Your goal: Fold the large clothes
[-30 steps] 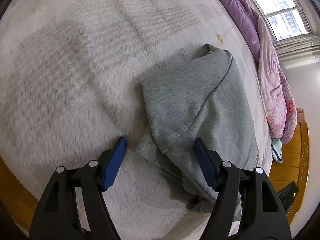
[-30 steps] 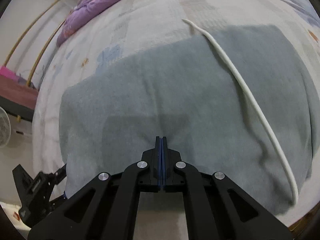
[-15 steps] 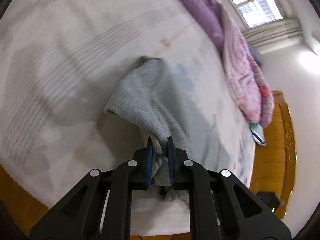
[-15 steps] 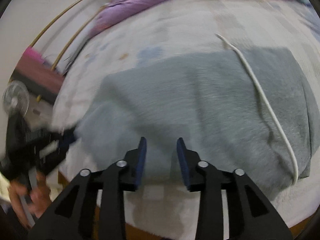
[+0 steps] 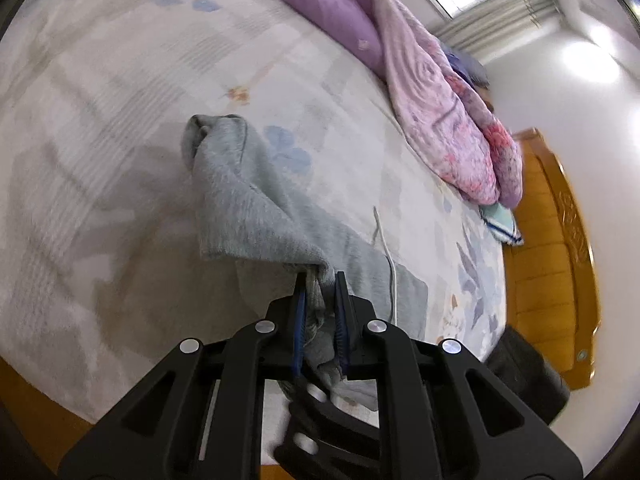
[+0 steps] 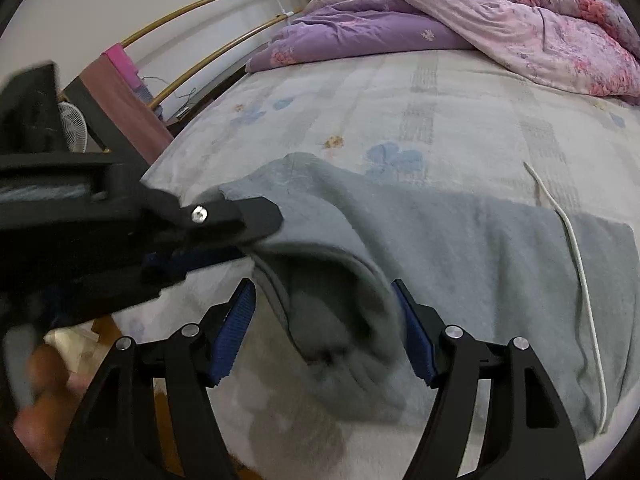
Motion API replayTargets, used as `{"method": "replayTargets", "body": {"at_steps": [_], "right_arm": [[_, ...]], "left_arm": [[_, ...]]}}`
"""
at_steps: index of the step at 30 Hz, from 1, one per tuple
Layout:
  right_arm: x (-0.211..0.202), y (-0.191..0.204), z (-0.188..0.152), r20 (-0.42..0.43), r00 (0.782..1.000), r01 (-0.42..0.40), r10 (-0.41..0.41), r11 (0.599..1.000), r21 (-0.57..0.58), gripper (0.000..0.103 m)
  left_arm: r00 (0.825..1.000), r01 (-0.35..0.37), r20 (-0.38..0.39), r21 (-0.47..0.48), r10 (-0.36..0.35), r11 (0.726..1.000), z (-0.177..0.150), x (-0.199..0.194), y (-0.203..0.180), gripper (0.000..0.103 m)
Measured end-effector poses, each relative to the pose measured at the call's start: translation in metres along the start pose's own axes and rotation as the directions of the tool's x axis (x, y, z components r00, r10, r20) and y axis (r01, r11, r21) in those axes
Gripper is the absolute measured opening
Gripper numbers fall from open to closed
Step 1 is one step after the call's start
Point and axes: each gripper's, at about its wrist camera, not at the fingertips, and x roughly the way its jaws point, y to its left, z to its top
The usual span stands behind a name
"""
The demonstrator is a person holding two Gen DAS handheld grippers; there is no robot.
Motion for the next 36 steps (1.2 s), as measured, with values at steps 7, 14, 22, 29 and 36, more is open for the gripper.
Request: {"method": "replayTargets", "body": {"at_steps": [7, 14, 22, 29, 36], "right_arm": [[-0.018, -0.047, 0.006, 0.081, 0.993, -0.106, 0.084, 0.938, 0.330, 0.014], [-0.084, -0.134, -0.029, 0.303, 0.953, -0.232, 0.013, 0.674, 0.701, 0.013], [-0.112, -0.216, -0.096, 0.259, 0.954, -0.179, -0.150, 0.405, 0.896, 0.013], [-0.099, -0.250, -0.127, 0.125, 0.979, -0.071, -0.160, 0.310, 0.948, 0.014], [-0.106, -0.261, -0.118, 0.063, 0.987, -0.009, -0.147, 0.345, 0.938, 0.032]], "left_arm": [[0.999, 0.052, 0.008, 0.057, -0.052, 0.997, -0.006, 0.004, -0.035, 0.023], [0.994, 0.029, 0.103, 0.161, -0.045, 0.987, -0.018, -0.006, -0.071, 0.051], [0.989, -0.027, -0.142, 0.086, 0.039, 0.996, -0.043, 0.081, -0.057, 0.061], [0.965, -0.032, -0.258, 0.030, 0.039, 0.999, -0.072, 0.133, -0.047, 0.078], [0.950, -0.056, -0.307, 0.014, 0.058, 0.998, -0.096, 0.162, -0.037, 0.082]]}}
